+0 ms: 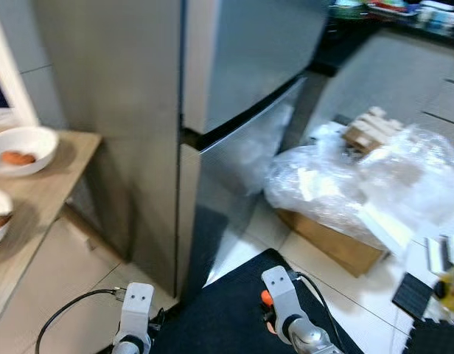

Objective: Restocking fridge

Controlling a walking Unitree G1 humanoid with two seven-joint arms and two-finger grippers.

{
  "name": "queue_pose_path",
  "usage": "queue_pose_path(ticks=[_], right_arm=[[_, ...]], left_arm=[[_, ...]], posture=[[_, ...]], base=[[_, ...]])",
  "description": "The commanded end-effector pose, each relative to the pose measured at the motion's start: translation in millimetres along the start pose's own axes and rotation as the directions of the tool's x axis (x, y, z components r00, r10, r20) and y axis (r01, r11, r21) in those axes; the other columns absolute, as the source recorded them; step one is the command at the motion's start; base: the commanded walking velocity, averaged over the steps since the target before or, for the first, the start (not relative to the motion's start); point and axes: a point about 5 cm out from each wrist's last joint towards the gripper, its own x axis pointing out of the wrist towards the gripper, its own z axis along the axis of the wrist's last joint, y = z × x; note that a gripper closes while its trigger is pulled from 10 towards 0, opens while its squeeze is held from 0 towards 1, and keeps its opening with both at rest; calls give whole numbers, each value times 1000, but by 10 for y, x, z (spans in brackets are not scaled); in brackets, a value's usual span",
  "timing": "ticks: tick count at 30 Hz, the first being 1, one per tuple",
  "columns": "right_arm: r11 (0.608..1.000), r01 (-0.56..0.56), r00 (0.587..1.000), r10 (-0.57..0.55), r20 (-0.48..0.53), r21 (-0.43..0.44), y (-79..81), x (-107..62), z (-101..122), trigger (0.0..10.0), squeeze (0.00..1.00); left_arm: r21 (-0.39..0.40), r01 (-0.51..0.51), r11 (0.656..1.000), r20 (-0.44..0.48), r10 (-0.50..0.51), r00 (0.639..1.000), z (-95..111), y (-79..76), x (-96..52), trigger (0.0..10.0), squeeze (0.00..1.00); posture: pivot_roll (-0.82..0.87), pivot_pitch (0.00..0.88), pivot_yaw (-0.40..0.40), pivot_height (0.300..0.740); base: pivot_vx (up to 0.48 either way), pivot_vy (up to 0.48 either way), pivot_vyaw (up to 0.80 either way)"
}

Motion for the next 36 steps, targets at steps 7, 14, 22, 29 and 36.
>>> queue_pose_path(ticks=[7,14,22,29,36], right_arm=[[1000,3,1000,-3,6,3,10,-6,-11,10000,0],[999,14,1000,-14,14,34,52,1,1,10000,0],[999,-2,1000,1,25,44,144,17,30,10000,0],[999,-1,1000,0,26,41,121,15,31,10000,0],[1000,-3,1000,2,28,20,81,15,41,10000,0]], left_arm=[[-7,-5,1000,-32,5,999,-104,-10,-50,10000,0],[1,-3,1000,-26,3,1000,-83,41,-45,10000,0],[23,-18,1000,-12,18,1000,-31,187,-37,10000,0],[-26,-56,998,-8,56,998,-38,213,-45,10000,0],[-58,-69,996,-10,69,998,-56,153,-46,10000,0]], posture=[[-37,31,-67,740],[-17,28,-32,740],[9,25,-13,740],[6,23,-30,740],[-3,22,-51,740]], base=[[0,0,-63],[0,0,0],[0,0,0],[0,-37,0],[0,-437,0]])
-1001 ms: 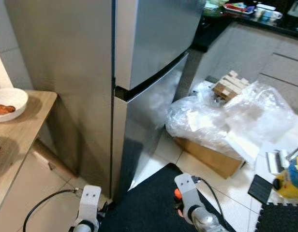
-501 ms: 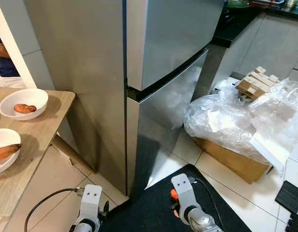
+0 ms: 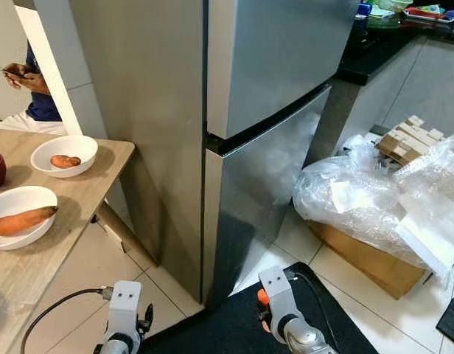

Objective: Restocking fridge

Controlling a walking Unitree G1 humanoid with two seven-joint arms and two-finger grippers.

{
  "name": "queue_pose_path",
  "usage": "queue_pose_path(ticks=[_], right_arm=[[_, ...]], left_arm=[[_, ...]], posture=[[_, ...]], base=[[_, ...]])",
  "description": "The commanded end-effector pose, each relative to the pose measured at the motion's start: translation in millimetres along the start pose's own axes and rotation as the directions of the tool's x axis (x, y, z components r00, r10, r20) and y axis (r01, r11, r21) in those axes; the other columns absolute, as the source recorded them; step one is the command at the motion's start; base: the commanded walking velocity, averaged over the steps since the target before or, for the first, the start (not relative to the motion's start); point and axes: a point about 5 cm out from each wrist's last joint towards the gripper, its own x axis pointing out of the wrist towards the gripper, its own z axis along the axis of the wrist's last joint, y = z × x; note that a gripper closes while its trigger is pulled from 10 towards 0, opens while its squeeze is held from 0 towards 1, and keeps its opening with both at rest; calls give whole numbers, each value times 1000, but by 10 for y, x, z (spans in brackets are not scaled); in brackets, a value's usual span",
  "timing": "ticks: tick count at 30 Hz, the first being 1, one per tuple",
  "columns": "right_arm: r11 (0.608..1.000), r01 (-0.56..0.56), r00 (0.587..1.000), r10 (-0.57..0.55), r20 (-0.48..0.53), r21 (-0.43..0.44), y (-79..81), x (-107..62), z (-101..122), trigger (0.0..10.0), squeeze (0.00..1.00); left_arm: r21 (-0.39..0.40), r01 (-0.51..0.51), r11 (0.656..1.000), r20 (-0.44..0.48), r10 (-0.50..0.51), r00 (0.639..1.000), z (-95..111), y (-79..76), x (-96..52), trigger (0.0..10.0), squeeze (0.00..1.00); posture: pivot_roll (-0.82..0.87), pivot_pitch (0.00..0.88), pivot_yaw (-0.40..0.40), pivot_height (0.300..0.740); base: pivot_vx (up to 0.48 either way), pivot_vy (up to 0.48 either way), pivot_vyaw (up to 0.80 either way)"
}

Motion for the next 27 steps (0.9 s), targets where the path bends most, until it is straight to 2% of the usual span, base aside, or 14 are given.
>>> queue_pose_path(ticks=[1,6,9,21,27], right_arm=[[1000,13,1000,-13,8,-2,-57,-3,13,10000,0],[1000,12,1000,-12,10,-8,-63,-1,20,10000,0],[1000,13,1000,-12,9,-11,-67,-4,16,10000,0],[1000,14,1000,-14,4,-17,-80,-13,-6,10000,0],[1000,12,1000,-12,5,-17,-74,-13,-5,10000,0]], left_arm=[[-10,11,1000,-5,-12,1000,-22,-75,-7,10000,0],[-22,21,1000,-2,-21,1000,-25,-109,-8,10000,0],[-46,10,999,-7,-10,1000,-29,-106,-6,10000,0],[-51,1,999,1,0,1000,-30,-82,-14,10000,0],[-14,19,1000,-1,-19,1000,-36,-99,-18,10000,0]], posture=[[-6,21,-53,740],[-11,23,-56,740],[-14,25,-57,740],[-15,28,-57,740],[-15,29,-57,740]], base=[[0,-480,0],[0,-480,0],[0,0,0],[0,0,0],[0,-80,0]])
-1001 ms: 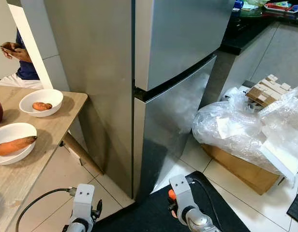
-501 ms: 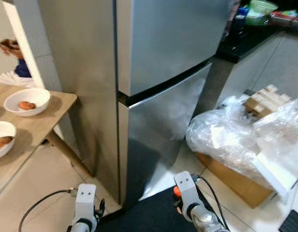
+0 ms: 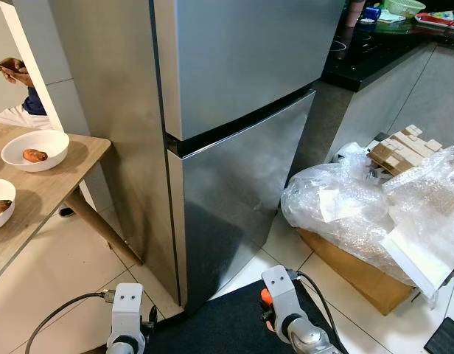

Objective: Restocking fridge

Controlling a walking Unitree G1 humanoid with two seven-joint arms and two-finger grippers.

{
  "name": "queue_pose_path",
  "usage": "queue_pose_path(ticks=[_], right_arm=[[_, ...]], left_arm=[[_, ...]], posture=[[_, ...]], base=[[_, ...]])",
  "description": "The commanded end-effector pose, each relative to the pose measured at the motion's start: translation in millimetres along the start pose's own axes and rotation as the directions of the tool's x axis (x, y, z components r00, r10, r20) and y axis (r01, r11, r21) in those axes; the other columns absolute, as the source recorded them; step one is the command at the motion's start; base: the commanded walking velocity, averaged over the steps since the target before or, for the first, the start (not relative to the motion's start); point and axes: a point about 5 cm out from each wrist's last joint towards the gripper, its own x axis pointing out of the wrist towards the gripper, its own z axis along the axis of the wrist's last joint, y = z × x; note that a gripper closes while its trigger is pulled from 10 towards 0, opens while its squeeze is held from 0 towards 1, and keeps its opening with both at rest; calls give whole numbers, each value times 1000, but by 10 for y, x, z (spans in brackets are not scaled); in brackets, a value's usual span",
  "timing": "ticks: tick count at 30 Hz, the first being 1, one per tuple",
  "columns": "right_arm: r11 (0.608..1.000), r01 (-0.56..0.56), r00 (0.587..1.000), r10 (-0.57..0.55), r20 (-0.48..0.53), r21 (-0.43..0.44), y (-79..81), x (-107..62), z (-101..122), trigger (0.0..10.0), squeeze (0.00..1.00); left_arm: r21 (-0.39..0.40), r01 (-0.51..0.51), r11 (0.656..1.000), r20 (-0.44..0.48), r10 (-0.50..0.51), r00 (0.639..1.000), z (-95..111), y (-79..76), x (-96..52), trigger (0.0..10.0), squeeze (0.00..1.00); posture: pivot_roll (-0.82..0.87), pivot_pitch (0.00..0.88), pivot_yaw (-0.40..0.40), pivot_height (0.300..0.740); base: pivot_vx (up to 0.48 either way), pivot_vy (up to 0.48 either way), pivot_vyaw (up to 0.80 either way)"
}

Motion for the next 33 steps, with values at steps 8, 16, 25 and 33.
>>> queue_pose_path(ticks=[8,16,25,33], right_arm=[[1000,-1,1000,1,6,-2,4,1,8,10000,0],[1000,1,1000,-1,5,-4,-3,1,9,10000,0],[1000,-2,1000,2,7,-4,4,4,14,10000,0],[1000,-2,1000,2,4,-11,-3,-1,3,10000,0]], left_arm=[[5,-3,1000,-1,3,1000,-17,7,-12,10000,0],[-16,-9,1000,2,9,1000,-16,20,-13,10000,0],[11,-20,1000,1,20,1000,-47,53,-41,10000,0],[-7,-134,991,88,134,987,94,232,-28,10000,0]], posture=[[-17,29,-58,740],[-18,28,-59,740],[-17,28,-59,740],[-20,30,-60,740]], base=[[0,-360,0],[0,0,0],[0,0,0],[0,0,0]])
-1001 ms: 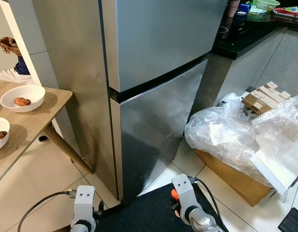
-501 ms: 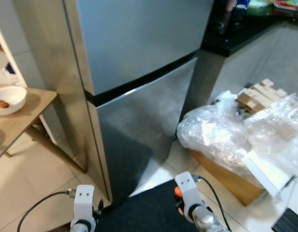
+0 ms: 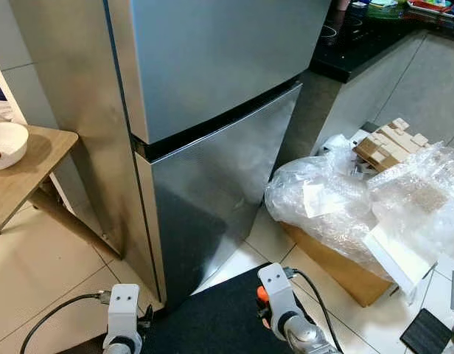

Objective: Restocking fridge

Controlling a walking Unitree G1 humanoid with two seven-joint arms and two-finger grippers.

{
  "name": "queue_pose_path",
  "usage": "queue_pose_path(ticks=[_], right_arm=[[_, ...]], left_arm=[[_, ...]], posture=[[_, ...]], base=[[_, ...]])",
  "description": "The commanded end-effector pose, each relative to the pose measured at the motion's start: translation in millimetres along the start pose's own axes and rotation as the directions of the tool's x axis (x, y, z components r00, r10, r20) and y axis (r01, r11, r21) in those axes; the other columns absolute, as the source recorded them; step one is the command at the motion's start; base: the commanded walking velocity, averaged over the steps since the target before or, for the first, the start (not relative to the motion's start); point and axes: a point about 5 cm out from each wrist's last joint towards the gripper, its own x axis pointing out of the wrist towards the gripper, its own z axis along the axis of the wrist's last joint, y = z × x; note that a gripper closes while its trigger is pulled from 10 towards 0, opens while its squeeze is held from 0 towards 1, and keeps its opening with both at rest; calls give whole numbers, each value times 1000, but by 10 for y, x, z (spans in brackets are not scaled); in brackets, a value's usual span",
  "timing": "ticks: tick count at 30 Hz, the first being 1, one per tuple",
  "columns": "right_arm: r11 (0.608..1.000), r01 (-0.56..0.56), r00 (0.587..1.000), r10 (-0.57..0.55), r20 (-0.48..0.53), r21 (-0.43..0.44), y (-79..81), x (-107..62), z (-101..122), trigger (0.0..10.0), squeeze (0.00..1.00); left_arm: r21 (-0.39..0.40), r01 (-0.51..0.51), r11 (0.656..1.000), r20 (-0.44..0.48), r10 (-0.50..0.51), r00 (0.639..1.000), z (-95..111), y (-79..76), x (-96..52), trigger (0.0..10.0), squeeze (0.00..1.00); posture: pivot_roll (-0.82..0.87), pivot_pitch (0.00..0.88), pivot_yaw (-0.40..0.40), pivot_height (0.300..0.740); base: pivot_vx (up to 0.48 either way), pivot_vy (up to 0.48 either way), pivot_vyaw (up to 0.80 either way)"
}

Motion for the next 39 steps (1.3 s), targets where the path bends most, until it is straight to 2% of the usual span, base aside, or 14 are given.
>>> queue_pose_path(ticks=[1,4,5,6,9,10,12,13,14,15,19,22,25,39], right_arm=[[1000,5,1000,-5,-12,-4,-26,-18,-44,10000,0],[1000,7,1000,-7,-12,-6,-36,-19,-43,10000,0],[1000,7,1000,-7,-12,-6,-36,-19,-43,10000,0],[1000,8,1000,-8,-11,-9,-46,-20,-42,10000,0],[1000,9,1000,-9,-11,-10,-50,-20,-41,10000,0],[1000,12,1000,-12,-8,-12,-72,-20,-33,10000,0],[1000,12,1000,-12,-8,-12,-72,-20,-33,10000,0],[1000,14,1000,-14,-6,-12,-82,-19,-27,10000,0],[1000,20,1000,-20,0,-13,-108,-19,-15,10000,0],[1000,20,1000,-20,0,-13,-108,-19,-15,10000,0],[999,46,999,-46,24,-7,-206,-24,26,10000,0],[999,50,998,-50,28,-5,-222,-27,30,10000,0],[998,67,997,-67,50,5,-275,-29,65,10000,0],[998,70,996,-70,49,5,-261,-29,60,10000,0]], left_arm=[[10,-57,998,37,57,998,56,132,4,10000,0],[-13,-157,988,106,158,982,224,287,57,10000,0],[-13,-157,988,106,158,982,224,287,57,10000,0],[-56,-208,977,168,214,962,466,431,149,10000,0],[-72,-212,975,187,222,957,552,468,182,10000,0],[-88,-192,978,228,207,951,807,538,287,6588,0],[-88,-192,978,228,207,951,807,538,287,6588,0],[-91,-182,979,241,199,950,899,558,322,980,0],[-96,-160,982,264,180,947,1065,577,382,0,0],[-96,-160,982,264,180,947,1065,577,382,0,0],[-84,-73,994,331,97,939,1498,521,510,0,0],[-76,-53,996,341,76,937,1562,497,526,0,0],[-48,-27,998,372,43,927,1742,480,555,0,0],[6,11,1000,373,-12,928,1853,515,571,0,0]], posture=[[-20,30,-60,740],[-22,32,-62,740],[-22,32,-62,740],[-26,34,-65,740],[-26,34,-65,740],[-40,50,-66,740],[-40,50,-66,740],[-40,50,-66,740],[-55,65,-68,740],[-55,65,-68,740],[-86,80,-64,740],[-86,80,-64,740],[-111,83,-54,740],[-109,87,-50,740]], base=[[0,0,0],[0,0,0],[0,0,0],[0,0,0],[0,0,0],[0,0,0],[0,0,0],[0,0,0],[0,0,0],[0,0,0],[0,0,0],[0,0,0],[0,0,0],[0,0,0]])
